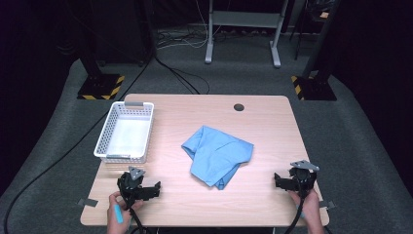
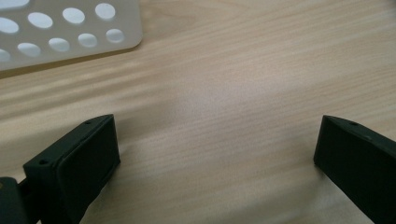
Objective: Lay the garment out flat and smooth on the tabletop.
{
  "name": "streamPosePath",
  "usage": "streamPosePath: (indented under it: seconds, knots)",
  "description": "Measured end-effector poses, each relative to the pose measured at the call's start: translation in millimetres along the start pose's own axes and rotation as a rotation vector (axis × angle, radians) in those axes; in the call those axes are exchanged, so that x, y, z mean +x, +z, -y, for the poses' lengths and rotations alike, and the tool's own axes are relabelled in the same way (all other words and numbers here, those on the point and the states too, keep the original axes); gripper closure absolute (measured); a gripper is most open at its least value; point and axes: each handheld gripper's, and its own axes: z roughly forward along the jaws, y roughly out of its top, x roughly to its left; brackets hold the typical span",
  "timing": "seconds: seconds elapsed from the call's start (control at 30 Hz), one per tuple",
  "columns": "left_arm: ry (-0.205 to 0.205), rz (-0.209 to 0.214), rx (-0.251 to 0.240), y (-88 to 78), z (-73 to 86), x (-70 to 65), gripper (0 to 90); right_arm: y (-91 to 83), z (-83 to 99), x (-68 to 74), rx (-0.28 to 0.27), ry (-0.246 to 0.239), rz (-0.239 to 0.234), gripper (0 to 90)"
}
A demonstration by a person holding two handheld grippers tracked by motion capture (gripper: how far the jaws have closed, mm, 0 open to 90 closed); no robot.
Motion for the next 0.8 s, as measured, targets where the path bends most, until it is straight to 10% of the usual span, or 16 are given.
streamPosePath:
  seconds: [0.13, 0.3, 0.53, 0.8]
  knots:
    - [-0.016, -0.017, 0.0, 6.1, -6.2, -6.9, 0.2, -2.0, 0.2, 4.8, 0.0, -0.011, 0.024, 0.0]
    - [0.051, 0.047, 0.062, 12.5, -20.5, -11.2, 0.8, 1.0, -8.6, 17.9, 0.017, -0.028, -0.078, 0.0]
    - [0.059, 0.159, -0.064, 19.6, -45.1, -31.7, 2.4, 3.3, -31.8, 39.8, -0.006, -0.036, -0.168, 1.7]
    - [0.082, 0.196, -0.102, 43.3, -79.3, -48.7, 1.7, 14.8, -56.6, 60.3, -0.034, -0.049, -0.233, 3.6]
